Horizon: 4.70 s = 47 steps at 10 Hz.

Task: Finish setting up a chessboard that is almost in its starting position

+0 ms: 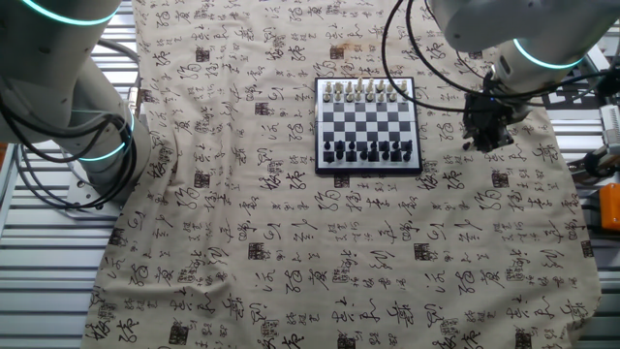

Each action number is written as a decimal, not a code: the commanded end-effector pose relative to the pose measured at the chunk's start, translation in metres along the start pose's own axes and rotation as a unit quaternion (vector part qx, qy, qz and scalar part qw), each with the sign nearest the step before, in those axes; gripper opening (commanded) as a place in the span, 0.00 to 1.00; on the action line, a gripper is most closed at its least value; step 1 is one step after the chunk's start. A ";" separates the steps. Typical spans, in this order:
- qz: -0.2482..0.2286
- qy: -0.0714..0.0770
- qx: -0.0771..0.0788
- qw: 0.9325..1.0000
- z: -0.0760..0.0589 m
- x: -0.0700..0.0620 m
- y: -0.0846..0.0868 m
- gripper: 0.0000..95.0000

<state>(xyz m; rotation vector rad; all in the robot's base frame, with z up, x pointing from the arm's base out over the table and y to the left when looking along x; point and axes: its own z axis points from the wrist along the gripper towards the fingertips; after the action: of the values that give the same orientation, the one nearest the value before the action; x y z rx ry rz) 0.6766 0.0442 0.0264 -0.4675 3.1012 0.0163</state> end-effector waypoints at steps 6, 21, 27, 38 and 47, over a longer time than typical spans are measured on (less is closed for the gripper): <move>0.004 -0.004 0.001 1.000 0.004 0.001 0.002 0.00; 0.004 -0.004 0.001 1.000 0.004 0.001 0.002 0.00; 0.003 0.029 -0.007 1.000 -0.056 0.011 -0.002 0.00; 0.036 0.033 -0.013 0.999 -0.074 0.088 0.030 0.00; 0.055 0.030 -0.015 0.998 -0.075 0.098 0.034 0.00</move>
<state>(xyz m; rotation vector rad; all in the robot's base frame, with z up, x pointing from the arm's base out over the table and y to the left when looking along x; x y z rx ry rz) 0.5704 0.0468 0.1011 -0.3632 3.1695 0.0405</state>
